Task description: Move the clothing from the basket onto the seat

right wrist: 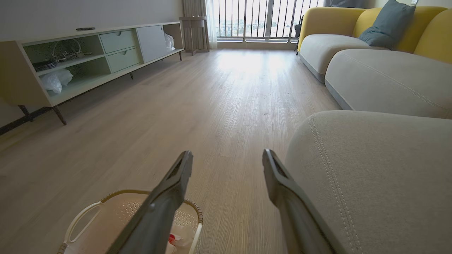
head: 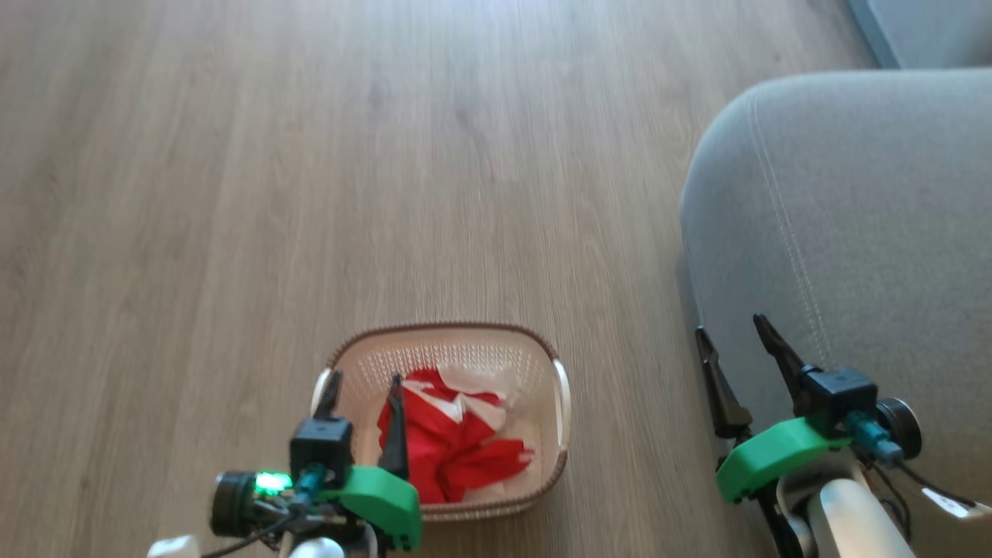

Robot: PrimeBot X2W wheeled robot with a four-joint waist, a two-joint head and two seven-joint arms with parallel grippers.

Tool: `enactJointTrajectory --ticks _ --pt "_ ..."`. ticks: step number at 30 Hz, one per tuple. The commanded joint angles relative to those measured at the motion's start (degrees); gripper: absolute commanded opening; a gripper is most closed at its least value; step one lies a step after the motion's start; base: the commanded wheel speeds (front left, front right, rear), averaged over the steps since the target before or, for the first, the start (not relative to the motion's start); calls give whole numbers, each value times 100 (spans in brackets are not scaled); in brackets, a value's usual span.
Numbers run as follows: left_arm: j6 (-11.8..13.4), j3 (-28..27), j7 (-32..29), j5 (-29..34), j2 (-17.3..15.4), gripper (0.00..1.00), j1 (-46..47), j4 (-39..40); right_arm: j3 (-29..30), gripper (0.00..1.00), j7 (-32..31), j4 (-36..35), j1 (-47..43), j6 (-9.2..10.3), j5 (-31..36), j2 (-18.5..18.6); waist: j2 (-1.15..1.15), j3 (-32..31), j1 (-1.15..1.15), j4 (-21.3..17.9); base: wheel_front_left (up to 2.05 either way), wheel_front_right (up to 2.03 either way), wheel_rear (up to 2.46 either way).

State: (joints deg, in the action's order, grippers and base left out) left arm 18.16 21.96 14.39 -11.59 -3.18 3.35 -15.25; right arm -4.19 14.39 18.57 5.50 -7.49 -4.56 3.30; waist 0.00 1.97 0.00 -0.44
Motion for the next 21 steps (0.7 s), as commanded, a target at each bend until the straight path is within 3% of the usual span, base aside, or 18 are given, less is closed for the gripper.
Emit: enactJointTrajectory --ticks 1,6,8,21 --pt "-85 -95 61 -26 30 100 294 -10 -88 100 61 -149 348 0 -100 33 0 264 0 -73 0 0 0" --pt "-233 70 61 -95 30 100 655 -583 -50 100 61 -173 535 0 -172 127 0 891 0 -188 0 0 0" --pt "-301 233 61 107 30 100 1095 -969 6 100 61 -217 718 0 -248 220 0 1496 0 -300 0 0 0" --pt "-701 732 61 994 13 100 2976 -3338 -109 100 61 -331 1351 0 -335 292 0 3457 0 -933 0 0 0"
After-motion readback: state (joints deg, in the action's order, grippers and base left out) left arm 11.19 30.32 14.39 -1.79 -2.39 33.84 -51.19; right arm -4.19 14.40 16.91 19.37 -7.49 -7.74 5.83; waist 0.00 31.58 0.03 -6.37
